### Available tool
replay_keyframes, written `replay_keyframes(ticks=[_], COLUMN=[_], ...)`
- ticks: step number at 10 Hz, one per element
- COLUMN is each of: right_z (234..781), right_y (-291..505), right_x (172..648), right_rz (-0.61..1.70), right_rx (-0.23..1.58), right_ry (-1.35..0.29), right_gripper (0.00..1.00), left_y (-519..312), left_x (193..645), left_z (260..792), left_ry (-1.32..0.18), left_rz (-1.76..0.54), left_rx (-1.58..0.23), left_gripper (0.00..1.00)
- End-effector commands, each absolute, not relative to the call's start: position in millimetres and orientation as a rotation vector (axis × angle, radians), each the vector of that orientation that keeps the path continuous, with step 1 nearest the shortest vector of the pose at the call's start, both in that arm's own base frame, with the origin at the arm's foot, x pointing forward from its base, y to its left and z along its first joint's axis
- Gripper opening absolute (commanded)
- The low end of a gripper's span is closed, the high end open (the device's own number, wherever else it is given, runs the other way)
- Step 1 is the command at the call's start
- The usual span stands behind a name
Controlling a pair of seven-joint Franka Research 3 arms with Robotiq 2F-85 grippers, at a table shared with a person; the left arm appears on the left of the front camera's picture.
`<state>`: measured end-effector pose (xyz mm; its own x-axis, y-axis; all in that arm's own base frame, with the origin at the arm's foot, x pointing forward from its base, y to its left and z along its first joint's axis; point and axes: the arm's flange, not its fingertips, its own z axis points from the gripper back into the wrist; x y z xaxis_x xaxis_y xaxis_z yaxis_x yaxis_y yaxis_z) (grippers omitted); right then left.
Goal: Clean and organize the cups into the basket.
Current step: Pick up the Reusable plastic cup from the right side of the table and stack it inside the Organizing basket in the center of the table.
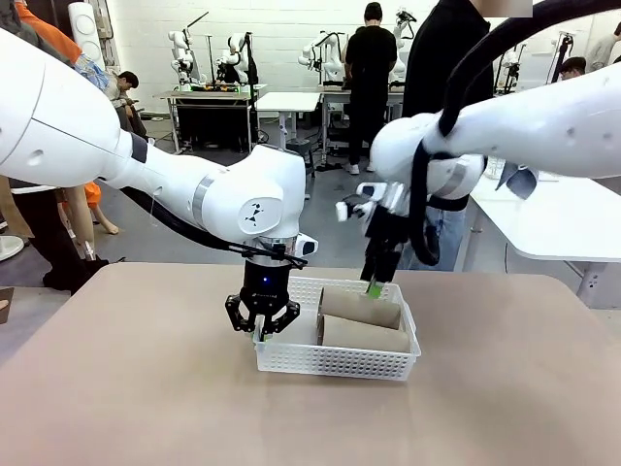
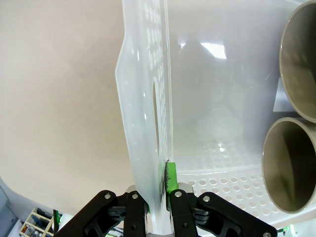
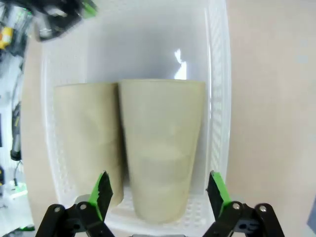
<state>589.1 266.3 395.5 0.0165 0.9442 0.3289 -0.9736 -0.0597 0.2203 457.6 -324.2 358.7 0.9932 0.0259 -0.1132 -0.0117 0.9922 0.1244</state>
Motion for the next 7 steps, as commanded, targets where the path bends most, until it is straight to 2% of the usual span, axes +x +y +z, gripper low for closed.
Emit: replay_keyframes(ticks=[1,3,5,7], right_z=[435,438,388,335], right_y=[166,57,-27,-90], right_x=[534,498,477,468], right_rz=[1.559,1.605,1.59,1.405], right_rx=[0.646,0.931,1.132,1.205], right_ry=[-0.279,-0.472,-0.594,-0.749], right_gripper=[1.0,1.0,1.0,1.0], left_y=[-323,-323,-323,-323], left_x=[457,457,457,457], left_z=[359,359,359,359], left_ry=[0.111,0.111,0.111,0.111], left_rz=[0.012,0.012,0.012,0.012], left_rx=[0.122,0.122,0.122,0.122], left_gripper=[0.0,0.0,0.0,0.0])
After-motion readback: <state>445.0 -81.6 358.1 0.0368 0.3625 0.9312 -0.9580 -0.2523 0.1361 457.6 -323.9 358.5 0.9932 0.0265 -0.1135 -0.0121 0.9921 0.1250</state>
